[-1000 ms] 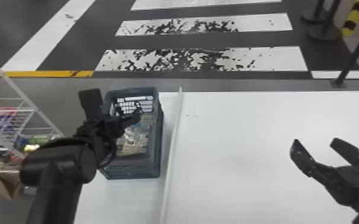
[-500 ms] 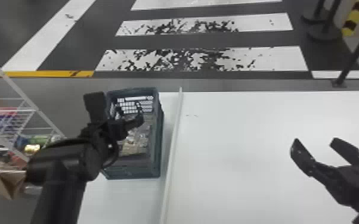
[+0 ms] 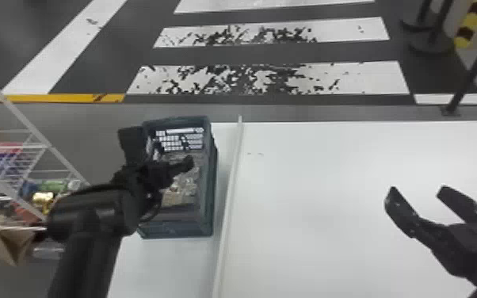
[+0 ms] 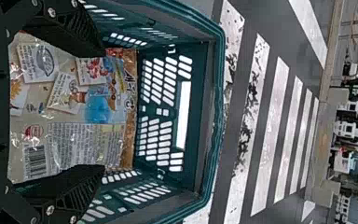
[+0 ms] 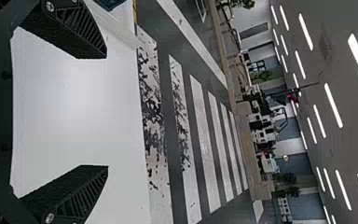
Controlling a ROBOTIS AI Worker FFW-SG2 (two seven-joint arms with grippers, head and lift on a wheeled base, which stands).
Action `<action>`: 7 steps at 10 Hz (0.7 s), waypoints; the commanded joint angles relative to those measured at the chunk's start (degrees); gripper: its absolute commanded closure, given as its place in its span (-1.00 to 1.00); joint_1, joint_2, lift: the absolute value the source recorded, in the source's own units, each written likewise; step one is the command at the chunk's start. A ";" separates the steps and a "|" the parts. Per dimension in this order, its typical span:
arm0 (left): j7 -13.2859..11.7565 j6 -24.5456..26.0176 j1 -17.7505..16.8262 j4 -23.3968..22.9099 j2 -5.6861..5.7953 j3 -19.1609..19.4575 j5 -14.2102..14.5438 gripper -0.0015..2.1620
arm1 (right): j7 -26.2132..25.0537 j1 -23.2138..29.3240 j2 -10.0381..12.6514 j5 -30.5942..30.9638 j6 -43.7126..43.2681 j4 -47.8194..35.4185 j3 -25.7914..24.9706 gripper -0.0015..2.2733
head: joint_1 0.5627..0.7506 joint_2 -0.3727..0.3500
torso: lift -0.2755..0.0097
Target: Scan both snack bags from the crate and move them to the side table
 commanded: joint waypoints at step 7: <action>-0.11 0.37 -7.51 9.81 -0.54 -2.86 -3.38 -0.85 | 0.09 1.10 0.14 -1.85 -0.35 -0.70 -0.87 -0.92 | 0.41 0.45 | 0.73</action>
